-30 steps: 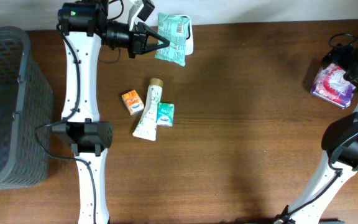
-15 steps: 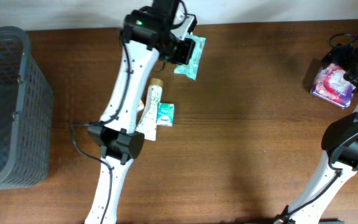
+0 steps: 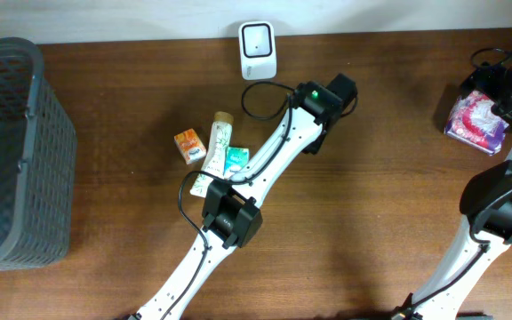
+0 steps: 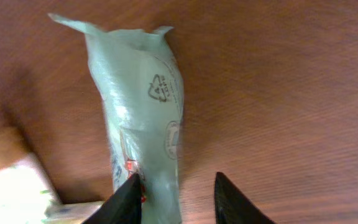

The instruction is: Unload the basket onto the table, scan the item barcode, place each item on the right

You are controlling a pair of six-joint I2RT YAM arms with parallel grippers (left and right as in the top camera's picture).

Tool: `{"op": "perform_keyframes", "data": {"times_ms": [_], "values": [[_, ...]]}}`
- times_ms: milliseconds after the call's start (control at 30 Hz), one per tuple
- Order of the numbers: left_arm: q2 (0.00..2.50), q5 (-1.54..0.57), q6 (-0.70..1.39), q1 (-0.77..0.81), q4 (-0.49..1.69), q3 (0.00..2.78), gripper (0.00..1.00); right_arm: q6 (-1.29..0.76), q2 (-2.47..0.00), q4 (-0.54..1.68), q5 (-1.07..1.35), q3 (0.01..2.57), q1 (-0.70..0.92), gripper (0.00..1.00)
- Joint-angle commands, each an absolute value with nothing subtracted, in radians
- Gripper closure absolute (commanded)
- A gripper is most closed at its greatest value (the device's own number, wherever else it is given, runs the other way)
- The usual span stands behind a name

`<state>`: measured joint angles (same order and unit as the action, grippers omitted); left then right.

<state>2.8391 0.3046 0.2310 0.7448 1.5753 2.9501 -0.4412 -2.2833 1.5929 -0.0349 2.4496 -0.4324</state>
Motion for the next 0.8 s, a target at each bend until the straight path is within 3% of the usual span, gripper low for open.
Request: {"op": "perform_keyframes", "data": {"times_ms": [0,133,200,233,333,400,567,667,767], "values": [[2.817,0.082,0.178,0.743,1.592,2.955,0.69,-0.443,-2.279,1.592,-0.033,2.446,-0.439,0.01],[2.715,0.104,0.178,0.717,1.586,2.956,0.62,-0.443,-2.279,1.592,-0.034,2.446,-0.439,0.01],[2.656,0.100,0.179,0.634,1.589,2.956,0.61,-0.443,-2.279,1.592,-0.034,2.446,-0.439,0.01],[2.628,0.101,0.179,0.586,1.596,2.956,0.56,-0.443,-2.279,1.592,-0.034,2.446,-0.439,0.01],[2.574,0.102,0.179,0.435,1.642,2.957,0.18,-0.442,-2.279,1.592,-0.034,2.446,-0.439,0.01],[2.573,0.131,0.178,0.326,1.689,2.952,0.01,-0.442,-2.279,1.592,-0.034,2.446,-0.439,0.01],[2.573,0.142,0.179,0.124,1.687,2.949,0.01,-0.443,-2.279,1.592,-0.034,2.446,-0.439,0.01],[2.573,0.143,0.178,0.084,1.688,2.949,0.01,-0.446,-2.279,1.503,-0.028,2.446,-0.439,0.01],[2.573,0.146,0.179,0.070,1.683,2.949,0.01,-0.445,-2.279,1.470,0.172,2.446,-0.438,0.01]]}}
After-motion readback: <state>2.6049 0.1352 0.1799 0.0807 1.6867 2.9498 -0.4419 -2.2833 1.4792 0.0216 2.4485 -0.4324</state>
